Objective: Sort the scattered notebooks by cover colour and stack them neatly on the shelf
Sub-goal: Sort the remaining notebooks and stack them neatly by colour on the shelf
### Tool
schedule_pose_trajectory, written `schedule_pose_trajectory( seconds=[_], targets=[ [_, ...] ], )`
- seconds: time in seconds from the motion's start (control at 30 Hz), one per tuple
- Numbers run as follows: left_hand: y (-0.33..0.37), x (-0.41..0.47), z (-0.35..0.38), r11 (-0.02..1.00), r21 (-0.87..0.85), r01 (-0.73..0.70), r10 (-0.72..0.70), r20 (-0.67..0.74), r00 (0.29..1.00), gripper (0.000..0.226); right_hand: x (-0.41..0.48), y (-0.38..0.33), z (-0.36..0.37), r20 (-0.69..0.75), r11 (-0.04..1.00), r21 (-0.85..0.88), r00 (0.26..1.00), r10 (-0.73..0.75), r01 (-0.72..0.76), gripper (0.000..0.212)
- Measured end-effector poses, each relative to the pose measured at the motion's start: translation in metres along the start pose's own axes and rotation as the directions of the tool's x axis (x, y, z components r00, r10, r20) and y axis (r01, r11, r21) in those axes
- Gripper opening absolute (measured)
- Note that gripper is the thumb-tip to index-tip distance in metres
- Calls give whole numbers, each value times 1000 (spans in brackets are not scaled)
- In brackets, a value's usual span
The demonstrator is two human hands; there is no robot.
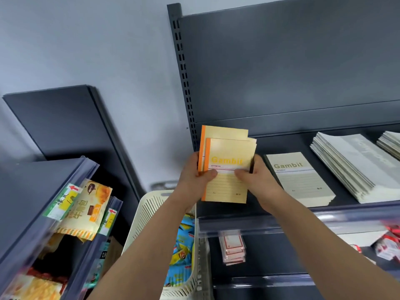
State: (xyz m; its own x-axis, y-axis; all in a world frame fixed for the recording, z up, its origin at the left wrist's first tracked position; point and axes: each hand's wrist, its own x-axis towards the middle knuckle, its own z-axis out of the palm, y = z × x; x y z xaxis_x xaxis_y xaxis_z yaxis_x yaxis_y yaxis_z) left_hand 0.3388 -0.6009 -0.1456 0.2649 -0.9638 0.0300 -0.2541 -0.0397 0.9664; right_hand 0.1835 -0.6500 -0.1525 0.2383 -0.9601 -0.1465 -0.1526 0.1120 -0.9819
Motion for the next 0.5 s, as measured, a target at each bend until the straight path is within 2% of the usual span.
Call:
schedule_pose_trajectory(
  seconds=[0.13,0.23,0.33,0.5],
  targets=[
    [-6,1,13,996,-6,-84,84,18,996,44,-15,-2,-8,-62,959,-157,967,-247,235,51],
    [-16,-2,19,996,-52,-68,70,22,997,46,-19,7,-10,-23,925,-247,952,-305,290,51],
    [-21,-5,21,995,-75,-60,63,30,998,45,-20,11,-10,36,922,-212,946,-323,323,60],
    [-20,-7,28,993,-57,-108,112,81,990,61,-21,10,-4,108,935,-93,937,-333,343,82]
  ],
)
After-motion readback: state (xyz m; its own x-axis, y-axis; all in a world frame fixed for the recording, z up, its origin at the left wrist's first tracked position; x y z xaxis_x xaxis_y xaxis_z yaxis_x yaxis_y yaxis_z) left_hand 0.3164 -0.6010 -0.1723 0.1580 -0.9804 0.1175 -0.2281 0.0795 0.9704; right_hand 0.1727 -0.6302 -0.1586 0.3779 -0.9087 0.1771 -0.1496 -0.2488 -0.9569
